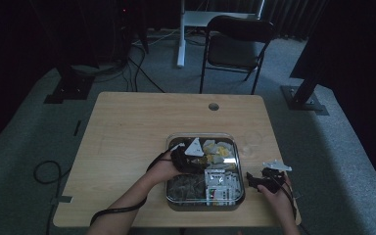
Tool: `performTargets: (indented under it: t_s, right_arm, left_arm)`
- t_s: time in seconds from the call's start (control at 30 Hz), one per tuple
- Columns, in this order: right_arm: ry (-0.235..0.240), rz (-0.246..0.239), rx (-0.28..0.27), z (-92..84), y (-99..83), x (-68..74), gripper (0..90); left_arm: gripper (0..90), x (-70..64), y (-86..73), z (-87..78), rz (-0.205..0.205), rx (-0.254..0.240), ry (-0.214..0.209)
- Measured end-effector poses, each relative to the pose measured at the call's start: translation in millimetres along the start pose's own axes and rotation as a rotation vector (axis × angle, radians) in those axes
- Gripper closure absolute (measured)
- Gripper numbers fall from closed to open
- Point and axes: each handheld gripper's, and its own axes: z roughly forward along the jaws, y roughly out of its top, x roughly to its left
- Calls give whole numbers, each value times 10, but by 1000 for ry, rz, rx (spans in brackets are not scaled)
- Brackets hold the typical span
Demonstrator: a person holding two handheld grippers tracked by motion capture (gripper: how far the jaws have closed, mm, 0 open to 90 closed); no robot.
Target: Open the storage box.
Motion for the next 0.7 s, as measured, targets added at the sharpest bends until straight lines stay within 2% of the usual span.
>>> performTargets:
  t_s: [0.2, 0.7]
  right_arm:
    - [0, 0, 0, 0, 0, 0, 104]
    - [0, -2, -1, 1, 0, -1, 103]
  left_arm:
    - [587, 56, -54, -93, -11, 12, 23]
    - [587, 151, -188, -301, -58, 4, 60]
